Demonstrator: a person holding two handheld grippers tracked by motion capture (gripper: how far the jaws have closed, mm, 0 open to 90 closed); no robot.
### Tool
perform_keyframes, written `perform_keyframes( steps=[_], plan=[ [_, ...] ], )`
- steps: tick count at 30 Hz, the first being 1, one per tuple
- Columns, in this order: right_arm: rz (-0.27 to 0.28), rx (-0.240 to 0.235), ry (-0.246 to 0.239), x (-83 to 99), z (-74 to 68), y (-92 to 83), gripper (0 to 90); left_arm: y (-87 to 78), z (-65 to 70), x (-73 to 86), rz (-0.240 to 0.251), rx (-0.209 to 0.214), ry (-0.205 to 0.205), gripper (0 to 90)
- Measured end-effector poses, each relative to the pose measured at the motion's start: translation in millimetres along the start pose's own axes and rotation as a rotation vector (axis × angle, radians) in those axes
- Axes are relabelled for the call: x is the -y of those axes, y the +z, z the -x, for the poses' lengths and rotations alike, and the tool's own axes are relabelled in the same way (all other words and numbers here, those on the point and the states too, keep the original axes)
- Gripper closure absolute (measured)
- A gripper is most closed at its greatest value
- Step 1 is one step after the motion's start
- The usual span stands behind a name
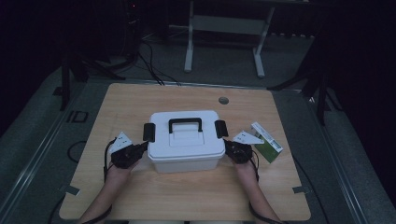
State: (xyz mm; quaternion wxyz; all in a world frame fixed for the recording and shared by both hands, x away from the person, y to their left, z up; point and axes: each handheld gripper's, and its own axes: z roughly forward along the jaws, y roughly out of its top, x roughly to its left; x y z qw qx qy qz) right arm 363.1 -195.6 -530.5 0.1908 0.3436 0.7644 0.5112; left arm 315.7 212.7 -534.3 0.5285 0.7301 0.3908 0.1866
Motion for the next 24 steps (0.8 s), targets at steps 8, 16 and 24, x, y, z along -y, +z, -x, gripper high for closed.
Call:
perform_keyframes(
  steps=[8, 16, 24],
  plan=[
    [-0.003, -0.003, 0.002, -0.1, -1.0, -0.6, 89.9, 1.1, 0.3, -0.9, -0.002, 0.011, -0.008, 90.0],
    [-0.005, -0.003, 0.025, 0.8, -3.3, -3.1, 90.0, 1.0, 1.7, -1.3, -0.007, 0.014, -0.014, 90.0],
    [-0.011, 0.004, 0.018, 3.3, -5.8, -10.9, 90.0, 0.0, 8.5, -1.3, -0.018, 0.024, -0.004, 90.0]
  ],
)
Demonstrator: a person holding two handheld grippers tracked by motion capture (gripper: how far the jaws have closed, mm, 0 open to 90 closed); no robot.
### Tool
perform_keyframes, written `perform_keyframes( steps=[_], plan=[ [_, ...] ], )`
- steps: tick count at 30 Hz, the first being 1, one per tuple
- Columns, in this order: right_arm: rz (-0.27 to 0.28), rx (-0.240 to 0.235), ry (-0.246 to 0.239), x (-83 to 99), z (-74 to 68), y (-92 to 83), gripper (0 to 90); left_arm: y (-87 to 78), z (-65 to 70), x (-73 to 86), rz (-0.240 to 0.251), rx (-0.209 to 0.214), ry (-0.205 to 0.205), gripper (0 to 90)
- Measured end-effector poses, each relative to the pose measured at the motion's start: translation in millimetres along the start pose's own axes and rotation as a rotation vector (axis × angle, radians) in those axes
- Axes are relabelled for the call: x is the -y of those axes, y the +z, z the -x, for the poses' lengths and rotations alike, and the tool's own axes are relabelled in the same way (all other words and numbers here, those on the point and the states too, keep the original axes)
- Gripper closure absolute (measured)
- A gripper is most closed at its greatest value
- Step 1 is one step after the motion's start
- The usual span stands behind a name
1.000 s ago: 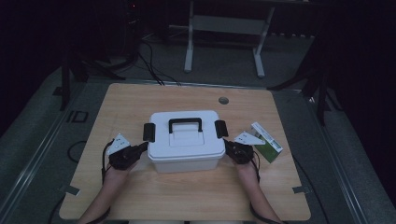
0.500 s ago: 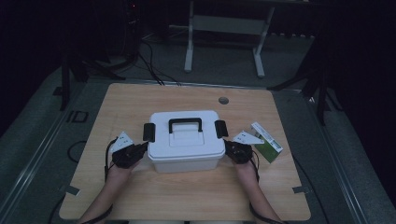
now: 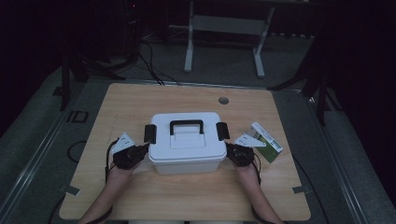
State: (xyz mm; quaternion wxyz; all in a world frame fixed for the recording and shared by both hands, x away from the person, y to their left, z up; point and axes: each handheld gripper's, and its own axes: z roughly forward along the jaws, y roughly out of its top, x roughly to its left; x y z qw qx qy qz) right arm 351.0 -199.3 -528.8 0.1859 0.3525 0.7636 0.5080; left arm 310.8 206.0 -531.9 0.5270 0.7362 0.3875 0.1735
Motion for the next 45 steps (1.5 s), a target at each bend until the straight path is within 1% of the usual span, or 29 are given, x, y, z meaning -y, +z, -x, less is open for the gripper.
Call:
perform_keyframes(
  steps=[3, 5, 9, 11, 12, 15, 19, 20, 21, 22, 25, 26, 31, 35, 41, 45],
  plan=[
    [0.0, 0.001, 0.013, 2.0, 0.2, -4.3, 90.0, -0.1, 4.1, 0.5, -0.003, 0.011, 0.003, 90.0],
    [0.002, 0.002, 0.015, 3.6, 0.3, -7.6, 90.0, -0.2, 7.0, 0.8, -0.006, 0.012, 0.013, 90.0],
    [0.002, 0.002, 0.023, 7.1, -0.6, -14.8, 90.0, 0.2, 11.5, 1.9, -0.003, 0.024, 0.006, 90.0],
    [0.004, 0.001, 0.03, 9.0, -1.3, -18.4, 90.0, 0.0, 13.4, 2.4, -0.004, 0.03, 0.01, 90.0],
    [0.003, -0.001, 0.03, 9.9, -1.5, -20.3, 90.0, 0.2, 14.3, 2.6, -0.004, 0.036, 0.003, 90.0],
    [0.005, -0.002, 0.03, 12.5, -2.5, -25.5, 90.0, 0.6, 16.5, 3.0, -0.004, 0.046, 0.002, 90.0],
    [0.006, -0.004, 0.038, 15.8, -3.5, -32.0, 90.0, 0.6, 21.1, 3.2, -0.009, 0.052, 0.007, 90.0],
    [0.006, -0.004, 0.038, 15.8, -3.5, -32.0, 90.0, 0.6, 21.1, 3.2, -0.009, 0.052, 0.007, 90.0],
    [0.006, -0.001, 0.036, 16.5, -3.9, -33.6, 90.0, 0.3, 24.2, 3.4, -0.014, 0.058, 0.014, 90.0],
    [0.003, 0.003, 0.033, 18.0, -4.8, -37.7, 90.0, 0.2, 25.4, 3.4, -0.014, 0.06, 0.018, 90.0],
    [0.005, 0.008, 0.03, 20.5, -6.5, -42.9, 90.0, -0.3, 28.6, 4.6, -0.014, 0.068, 0.016, 90.0],
    [0.002, 0.004, 0.034, 21.2, -7.0, -44.8, 90.0, -0.5, 29.7, 4.9, -0.014, 0.07, 0.018, 90.0],
    [-0.007, 0.003, 0.024, 23.6, -8.9, -52.9, 90.0, -0.9, 34.3, 5.9, -0.015, 0.085, 0.011, 90.0],
    [-0.004, 0.0, 0.027, 26.2, -9.5, -57.3, 90.0, -2.0, 37.5, 5.7, -0.025, 0.088, 0.026, 90.0],
    [-0.013, 0.0, 0.018, 27.6, -10.8, -62.9, 90.0, -3.8, 42.3, 7.5, -0.026, 0.101, 0.023, 90.0],
    [-0.008, -0.011, 0.028, 30.7, -11.1, -68.0, 90.0, -3.6, 44.8, 7.3, -0.031, 0.11, 0.027, 90.0]
  ],
)
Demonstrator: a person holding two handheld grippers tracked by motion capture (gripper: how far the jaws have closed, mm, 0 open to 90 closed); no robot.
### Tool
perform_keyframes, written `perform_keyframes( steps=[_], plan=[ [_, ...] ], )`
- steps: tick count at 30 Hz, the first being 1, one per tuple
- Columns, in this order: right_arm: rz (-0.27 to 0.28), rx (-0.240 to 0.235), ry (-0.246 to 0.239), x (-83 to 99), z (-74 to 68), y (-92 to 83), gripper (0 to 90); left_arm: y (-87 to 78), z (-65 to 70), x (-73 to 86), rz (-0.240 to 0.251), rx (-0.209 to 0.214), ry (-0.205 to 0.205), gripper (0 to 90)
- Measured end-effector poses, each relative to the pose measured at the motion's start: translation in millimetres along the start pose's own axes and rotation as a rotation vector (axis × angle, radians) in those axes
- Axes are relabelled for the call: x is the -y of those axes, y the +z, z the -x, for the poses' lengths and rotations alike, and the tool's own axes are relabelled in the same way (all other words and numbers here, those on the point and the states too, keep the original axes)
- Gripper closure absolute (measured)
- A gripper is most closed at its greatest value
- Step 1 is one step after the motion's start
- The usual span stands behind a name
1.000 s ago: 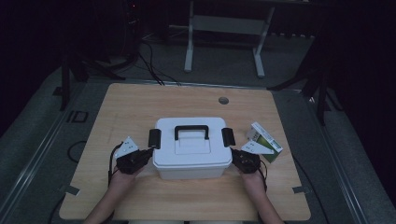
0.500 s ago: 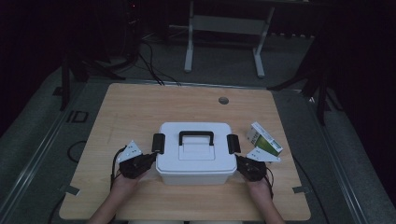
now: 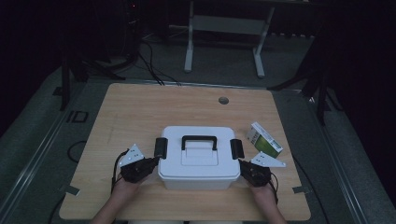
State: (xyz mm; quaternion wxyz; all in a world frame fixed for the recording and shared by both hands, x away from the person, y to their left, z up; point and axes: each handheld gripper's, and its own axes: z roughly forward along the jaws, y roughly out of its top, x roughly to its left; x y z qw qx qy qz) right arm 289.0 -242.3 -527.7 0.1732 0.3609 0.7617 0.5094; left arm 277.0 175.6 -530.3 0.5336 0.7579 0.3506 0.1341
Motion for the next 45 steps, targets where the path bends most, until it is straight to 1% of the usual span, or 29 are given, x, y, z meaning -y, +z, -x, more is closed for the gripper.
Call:
perform_keyframes(
  steps=[8, 13, 17, 18, 19, 20, 21, 22, 23, 24, 25, 26, 28, 29, 30, 31, 32, 33, 34, 35, 36, 38, 39, 40, 41, 42, 44, 45],
  plan=[
    [0.0, -0.006, 0.007, 4.7, -0.9, -9.4, 90.0, -0.8, 7.0, 0.9, -0.009, 0.014, 0.016, 90.0],
    [-0.002, -0.014, 0.004, 7.9, -3.7, -15.8, 90.0, -1.2, 9.5, 1.7, -0.009, 0.021, 0.011, 90.0],
    [-0.002, -0.013, -0.003, 8.3, -4.3, -16.9, 90.0, -2.1, 9.7, 2.8, -0.005, 0.024, 0.013, 90.0],
    [0.001, -0.015, 0.0, 8.8, -3.9, -16.9, 90.0, -2.5, 10.8, 3.9, 0.004, 0.008, 0.041, 90.0],
    [0.006, -0.024, 0.011, 9.7, -2.2, -16.8, 89.9, -2.3, 11.5, 4.8, 0.01, 0.002, 0.052, 89.9],
    [0.002, -0.022, 0.006, 9.9, -1.6, -16.4, 89.3, -1.9, 10.2, 5.3, 0.008, 0.007, 0.047, 89.8],
    [-0.006, -0.005, -0.011, 10.1, -1.8, -15.6, 84.4, -1.3, 9.0, 5.6, 0.002, 0.011, 0.04, 89.4],
    [-0.015, 0.011, -0.016, 10.4, -1.5, -15.2, 84.3, -0.8, 7.1, 6.7, -0.01, 0.011, 0.049, 87.1],
    [-0.015, 0.011, -0.016, 10.4, -1.5, -15.2, 84.3, -0.8, 7.1, 6.7, -0.01, 0.011, 0.049, 84.8],
    [-0.02, 0.008, -0.014, 11.5, 0.4, -15.2, 84.2, -1.7, 2.4, 8.7, -0.027, 0.008, 0.041, 84.8],
    [-0.035, 0.033, -0.024, 13.4, 3.5, -15.7, 84.1, -2.1, 1.3, 9.3, -0.025, 0.006, 0.03, 81.8],
    [-0.036, 0.034, -0.025, 14.0, 4.7, -15.9, 83.8, -3.3, -1.6, 10.1, -0.028, 0.007, 0.021, 80.5],
    [-0.039, 0.041, -0.019, 16.4, 9.5, -17.7, 81.4, -6.3, -6.9, 11.4, -0.044, -0.004, 0.018, 73.5],
    [-0.041, 0.049, -0.018, 17.5, 12.3, -18.9, 79.0, -7.6, -8.7, 11.9, -0.046, -0.003, 0.02, 70.9],
    [-0.04, 0.05, -0.015, 18.0, 13.8, -19.7, 77.8, -9.1, -10.6, 12.4, -0.053, 0.003, 0.02, 70.8],
    [-0.039, 0.051, -0.015, 18.7, 15.7, -20.8, 74.5, -10.0, -12.5, 12.7, -0.072, -0.001, 0.026, 67.1],
    [-0.046, 0.053, -0.016, 19.1, 17.3, -21.3, 71.0, -11.2, -14.8, 13.4, -0.087, 0.008, 0.022, 64.7],
    [-0.045, 0.056, -0.012, 19.7, 18.6, -22.0, 67.0, -12.2, -17.1, 14.4, -0.1, 0.022, 0.016, 62.4],
    [-0.046, 0.05, -0.009, 20.5, 19.6, -22.6, 63.4, -13.0, -18.4, 15.4, -0.117, 0.016, 0.022, 59.7],
    [-0.048, 0.045, -0.009, 21.2, 20.5, -23.0, 58.9, -13.7, -20.2, 16.3, -0.138, 0.026, 0.018, 55.6],
    [-0.046, 0.042, -0.019, 22.1, 21.1, -23.2, 54.4, -14.8, -21.9, 17.3, -0.151, 0.03, 0.012, 50.4],
    [-0.054, 0.046, -0.03, 23.5, 21.9, -23.5, 47.8, -17.0, -25.2, 18.5, -0.184, 0.053, 0.013, 42.9],
    [-0.051, 0.032, -0.026, 24.3, 22.6, -23.9, 44.6, -18.5, -26.2, 18.7, -0.196, 0.048, 0.025, 40.2],
    [-0.054, 0.025, -0.015, 24.7, 23.2, -23.6, 39.8, -20.3, -28.4, 18.4, -0.211, 0.062, 0.022, 37.8],
    [-0.045, 0.031, -0.012, 25.8, 24.2, -23.8, 36.0, -21.4, -29.9, 17.9, -0.221, 0.072, 0.021, 36.9],
    [-0.045, 0.032, -0.009, 26.6, 24.2, -23.9, 30.2, -23.1, -31.3, 17.3, -0.232, 0.072, 0.025, 33.4],
    [-0.069, 0.047, -0.049, 28.1, 23.8, -22.9, 22.6, -26.7, -35.2, 16.1, -0.261, 0.097, 0.027, 31.7],
    [-0.07, 0.037, -0.049, 29.0, 24.0, -23.0, 20.7, -28.8, -36.4, 15.7, -0.268, 0.094, 0.036, 31.3]
  ],
)
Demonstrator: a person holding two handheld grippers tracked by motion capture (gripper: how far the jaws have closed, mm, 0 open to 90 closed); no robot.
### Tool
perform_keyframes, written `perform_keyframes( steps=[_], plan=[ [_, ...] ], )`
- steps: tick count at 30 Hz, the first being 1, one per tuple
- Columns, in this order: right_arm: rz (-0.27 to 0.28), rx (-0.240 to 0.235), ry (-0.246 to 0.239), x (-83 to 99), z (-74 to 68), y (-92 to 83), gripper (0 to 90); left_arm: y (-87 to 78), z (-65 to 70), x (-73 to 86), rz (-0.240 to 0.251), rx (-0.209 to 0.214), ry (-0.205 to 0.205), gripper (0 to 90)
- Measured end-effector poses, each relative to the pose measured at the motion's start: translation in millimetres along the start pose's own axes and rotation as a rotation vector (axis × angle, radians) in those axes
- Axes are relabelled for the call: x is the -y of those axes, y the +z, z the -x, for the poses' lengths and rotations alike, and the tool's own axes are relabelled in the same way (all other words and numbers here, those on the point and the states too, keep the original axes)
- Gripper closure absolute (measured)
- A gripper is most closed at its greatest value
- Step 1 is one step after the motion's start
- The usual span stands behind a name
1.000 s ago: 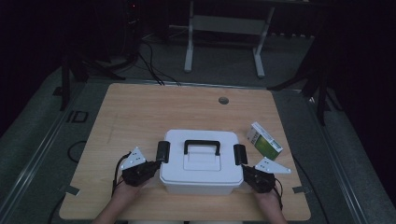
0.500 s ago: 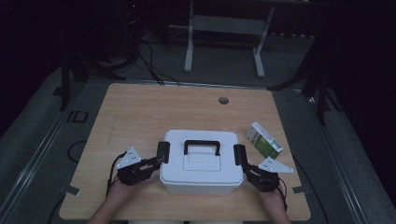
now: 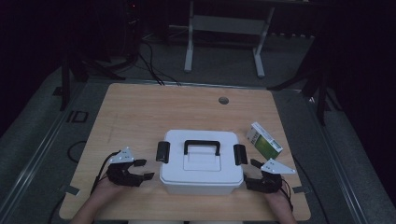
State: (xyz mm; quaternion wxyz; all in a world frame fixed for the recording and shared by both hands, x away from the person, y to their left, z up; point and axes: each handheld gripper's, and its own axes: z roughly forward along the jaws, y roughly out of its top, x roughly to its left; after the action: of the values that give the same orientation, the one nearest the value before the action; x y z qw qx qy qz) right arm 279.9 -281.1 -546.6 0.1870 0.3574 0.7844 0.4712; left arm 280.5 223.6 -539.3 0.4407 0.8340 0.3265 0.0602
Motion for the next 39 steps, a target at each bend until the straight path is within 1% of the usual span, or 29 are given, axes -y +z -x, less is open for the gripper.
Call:
perform_keyframes(
  steps=[1, 3, 4, 5, 6, 7, 9, 10, 11, 12, 14, 16, 17, 19, 20, 22, 23, 25, 27, 28, 30, 31, 32, 35, 39],
  plan=[
    [0.005, -0.024, 0.011, 0.9, 1.2, 0.1, 18.3, -2.1, -1.2, 0.3, -0.008, 0.015, 0.0, 30.8],
    [0.012, -0.036, 0.007, 2.7, 1.9, 0.3, 12.9, -6.2, -2.9, 1.1, -0.033, 0.008, 0.007, 30.8],
    [0.013, -0.036, 0.001, 3.8, 2.3, 0.5, 13.4, -8.3, -3.9, 1.8, -0.045, 0.013, 0.006, 30.7],
    [0.003, -0.035, -0.007, 4.2, 2.5, 0.2, 13.3, -10.5, -4.6, 2.7, -0.054, 0.008, 0.009, 30.8],
    [0.006, -0.041, -0.008, 5.0, 3.2, -0.6, 13.1, -12.9, -5.7, 3.6, -0.063, 0.008, 0.008, 30.8],
    [0.008, -0.052, 0.004, 5.6, 3.8, -1.4, 12.8, -15.3, -6.7, 4.5, -0.073, 0.012, 0.006, 30.7],
    [0.008, -0.052, -0.006, 6.8, 4.2, -3.2, 12.6, -20.0, -7.7, 6.3, -0.089, 0.009, 0.009, 30.7],
    [0.008, -0.057, 0.0, 7.2, 4.4, -4.4, 12.6, -22.4, -8.5, 7.1, -0.102, 0.013, 0.01, 30.7],
    [0.012, -0.056, 0.004, 7.4, 5.0, -5.8, 12.6, -25.0, -9.0, 8.1, -0.114, 0.006, 0.014, 30.7],
    [0.017, -0.049, 0.008, 7.4, 5.4, -7.8, 12.6, -26.5, -9.4, 8.6, -0.126, 0.009, 0.015, 30.7],
    [0.026, -0.05, 0.014, 7.2, 6.6, -10.8, 12.6, -29.8, -10.9, 9.9, -0.152, 0.022, 0.007, 29.9],
    [0.032, -0.051, 0.02, 7.9, 8.1, -12.7, 12.6, -32.9, -11.6, 11.0, -0.179, 0.022, 0.02, 29.8],
    [0.031, -0.051, 0.025, 8.6, 8.8, -13.7, 12.6, -34.3, -12.1, 11.4, -0.19, 0.023, 0.019, 29.8],
    [0.027, -0.049, 0.025, 9.7, 9.4, -15.0, 12.6, -36.3, -12.3, 11.8, -0.216, 0.015, 0.032, 29.8],
    [0.026, -0.049, 0.023, 10.1, 9.5, -15.8, 12.6, -36.7, -12.3, 11.8, -0.239, 0.017, 0.037, 29.8],
    [0.026, -0.054, 0.024, 10.5, 9.6, -17.1, 12.6, -37.0, -12.0, 11.2, -0.276, 0.005, 0.057, 29.8],
    [0.025, -0.054, 0.025, 10.7, 9.6, -17.6, 12.6, -37.6, -12.4, 10.7, -0.296, 0.005, 0.065, 29.8],
    [0.022, -0.058, 0.025, 11.3, 9.6, -18.5, 12.6, -38.8, -12.4, 9.3, -0.327, 0.0, 0.074, 29.7],
    [0.021, -0.059, 0.025, 11.8, 9.1, -19.2, 12.6, -41.0, -12.8, 7.6, -0.348, 0.016, 0.075, 29.7],
    [0.023, -0.061, 0.025, 12.0, 9.1, -19.5, 12.6, -42.0, -12.8, 6.6, -0.366, 0.008, 0.085, 29.8],
    [0.024, -0.064, 0.026, 12.1, 9.2, -20.1, 12.6, -43.5, -12.4, 5.3, -0.398, 0.018, 0.086, 29.7],
    [0.024, -0.062, 0.027, 12.0, 9.1, -20.7, 12.6, -44.1, -12.4, 4.6, -0.415, 0.014, 0.088, 29.8],
    [0.025, -0.058, 0.028, 12.1, 9.1, -21.2, 12.6, -45.0, -12.6, 4.2, -0.432, 0.02, 0.093, 29.7],
    [0.027, -0.06, 0.034, 12.9, 9.7, -22.7, 12.6, -49.0, -13.3, 3.6, -0.468, 0.02, 0.089, 29.8],
    [0.032, -0.064, 0.038, 14.0, 11.2, -24.2, 12.7, -54.0, -15.4, 4.0, -0.497, 0.016, 0.084, 29.7]
  ],
)
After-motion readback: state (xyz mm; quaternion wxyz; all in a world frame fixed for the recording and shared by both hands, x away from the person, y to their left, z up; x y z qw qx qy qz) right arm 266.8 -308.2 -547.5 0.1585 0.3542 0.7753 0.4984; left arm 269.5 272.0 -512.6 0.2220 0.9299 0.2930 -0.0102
